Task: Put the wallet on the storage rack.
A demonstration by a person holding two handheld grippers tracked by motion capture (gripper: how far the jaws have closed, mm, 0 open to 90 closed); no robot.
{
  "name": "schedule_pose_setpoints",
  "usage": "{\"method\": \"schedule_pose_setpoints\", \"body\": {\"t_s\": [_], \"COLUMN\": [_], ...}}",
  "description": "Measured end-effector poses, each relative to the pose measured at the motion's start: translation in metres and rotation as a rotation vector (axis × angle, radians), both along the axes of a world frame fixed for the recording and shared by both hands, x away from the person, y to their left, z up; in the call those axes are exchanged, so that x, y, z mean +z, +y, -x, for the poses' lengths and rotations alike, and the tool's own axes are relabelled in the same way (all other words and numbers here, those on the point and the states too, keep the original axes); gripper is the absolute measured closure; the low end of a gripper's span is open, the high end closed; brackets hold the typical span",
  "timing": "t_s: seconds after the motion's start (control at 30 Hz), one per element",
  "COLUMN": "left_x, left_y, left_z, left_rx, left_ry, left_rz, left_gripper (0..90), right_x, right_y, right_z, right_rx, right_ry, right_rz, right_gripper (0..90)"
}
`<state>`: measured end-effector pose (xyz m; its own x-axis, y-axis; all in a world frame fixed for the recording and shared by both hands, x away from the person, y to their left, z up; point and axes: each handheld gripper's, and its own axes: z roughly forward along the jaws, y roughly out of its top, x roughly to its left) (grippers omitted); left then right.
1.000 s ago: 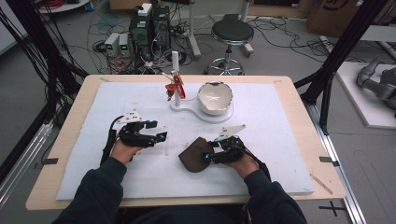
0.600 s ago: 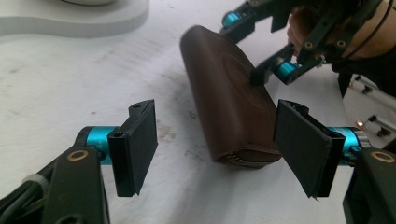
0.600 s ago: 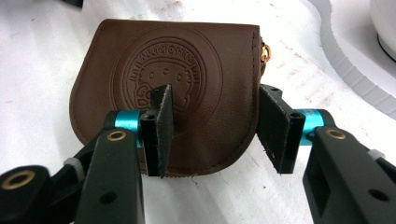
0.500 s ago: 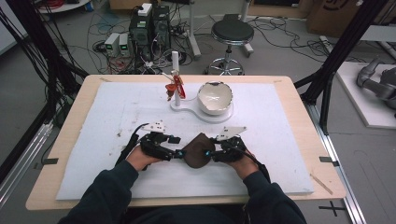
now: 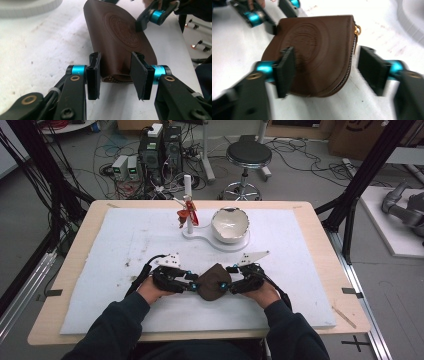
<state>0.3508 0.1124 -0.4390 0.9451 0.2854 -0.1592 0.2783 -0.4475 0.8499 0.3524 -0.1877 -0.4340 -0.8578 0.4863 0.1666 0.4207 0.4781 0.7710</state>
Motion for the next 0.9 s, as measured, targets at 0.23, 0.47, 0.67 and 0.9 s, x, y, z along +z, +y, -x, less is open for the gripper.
{"method": "schedule_pose_setpoints", "body": {"t_s": [0.23,0.47,0.67,0.9], "left_x": [0.002,0.003,0.006,0.006], "left_y": [-0.001,0.006,0.016,0.014], "left_z": [0.002,-0.003,-0.008,-0.007], "left_rx": [-0.015,0.077,0.155,0.084], "left_ry": [-0.014,0.022,0.037,0.115], "left_rz": [0.026,0.032,0.052,0.135], "left_gripper": [63.6,59.6,53.1,42.4], "right_x": [-0.015,-0.007,0.001,0.006], "right_y": [0.004,-0.015,-0.020,-0.021], "right_z": [-0.018,-0.026,-0.023,-0.020], "right_rx": [0.093,0.064,0.094,0.105], "right_ry": [0.180,0.216,0.193,0.173], "right_rz": [-0.093,-0.155,-0.172,-0.190], "right_gripper": [21.1,52.7,62.2,67.6]}}
